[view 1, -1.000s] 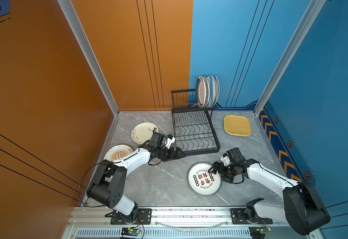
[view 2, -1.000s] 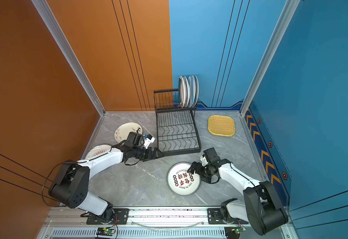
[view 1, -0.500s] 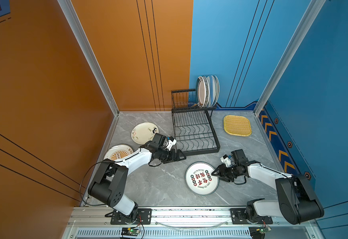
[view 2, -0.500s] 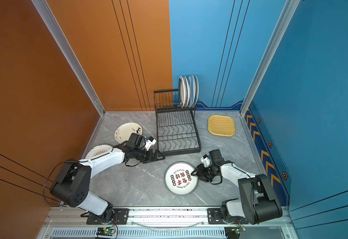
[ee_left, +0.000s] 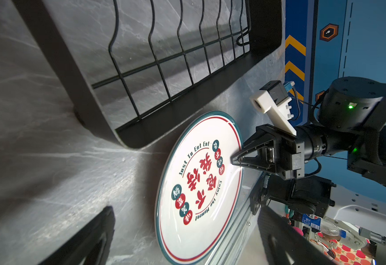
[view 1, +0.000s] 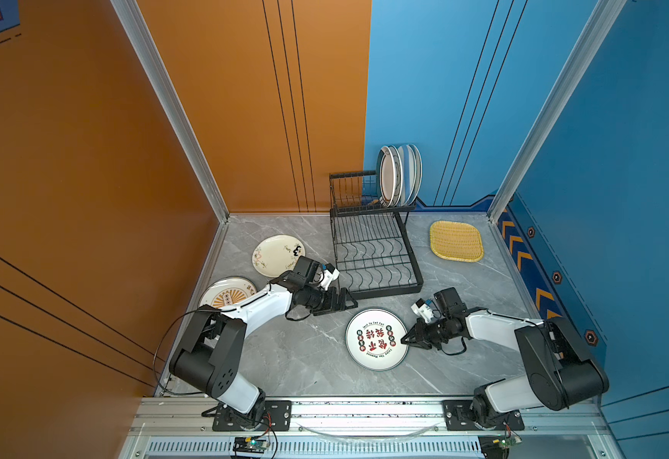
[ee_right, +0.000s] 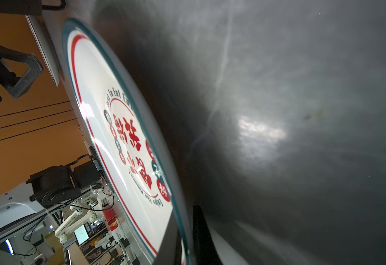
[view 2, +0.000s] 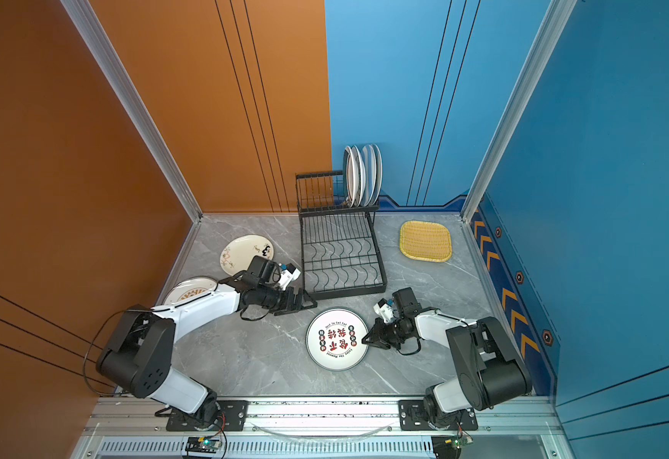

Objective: Load plates into a dish rack
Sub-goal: Pick up the plate from the bottom-center of the table.

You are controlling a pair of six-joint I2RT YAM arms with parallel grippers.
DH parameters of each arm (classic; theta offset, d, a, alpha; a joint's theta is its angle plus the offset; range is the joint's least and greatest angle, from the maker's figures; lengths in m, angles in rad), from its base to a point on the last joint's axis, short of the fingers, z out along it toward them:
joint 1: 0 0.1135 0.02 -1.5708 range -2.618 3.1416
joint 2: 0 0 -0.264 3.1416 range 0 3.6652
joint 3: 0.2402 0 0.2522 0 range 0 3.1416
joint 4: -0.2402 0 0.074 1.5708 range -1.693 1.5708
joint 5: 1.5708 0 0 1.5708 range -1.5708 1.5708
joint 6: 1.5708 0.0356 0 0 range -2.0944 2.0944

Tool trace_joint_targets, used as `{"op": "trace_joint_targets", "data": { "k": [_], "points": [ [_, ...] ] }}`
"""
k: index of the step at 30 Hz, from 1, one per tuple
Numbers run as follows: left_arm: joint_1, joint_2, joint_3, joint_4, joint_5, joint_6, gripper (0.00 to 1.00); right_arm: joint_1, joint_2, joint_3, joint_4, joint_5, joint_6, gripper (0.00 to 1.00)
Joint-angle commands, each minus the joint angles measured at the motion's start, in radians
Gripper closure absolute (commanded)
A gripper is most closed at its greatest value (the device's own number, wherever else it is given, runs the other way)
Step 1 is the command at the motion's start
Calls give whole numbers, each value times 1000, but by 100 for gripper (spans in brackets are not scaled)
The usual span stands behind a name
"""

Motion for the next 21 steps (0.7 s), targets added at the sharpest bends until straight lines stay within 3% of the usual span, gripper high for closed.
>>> {"op": "trace_joint_targets", "data": {
  "k": [1, 21],
  "points": [
    [12, -19, 18, -28, 26, 12, 2, 15, 28, 7, -91, 103, -18, 100],
    [79, -37, 92, -5, 122, -28, 1, -6, -276, 214, -261, -29, 93, 100]
  ]
}}
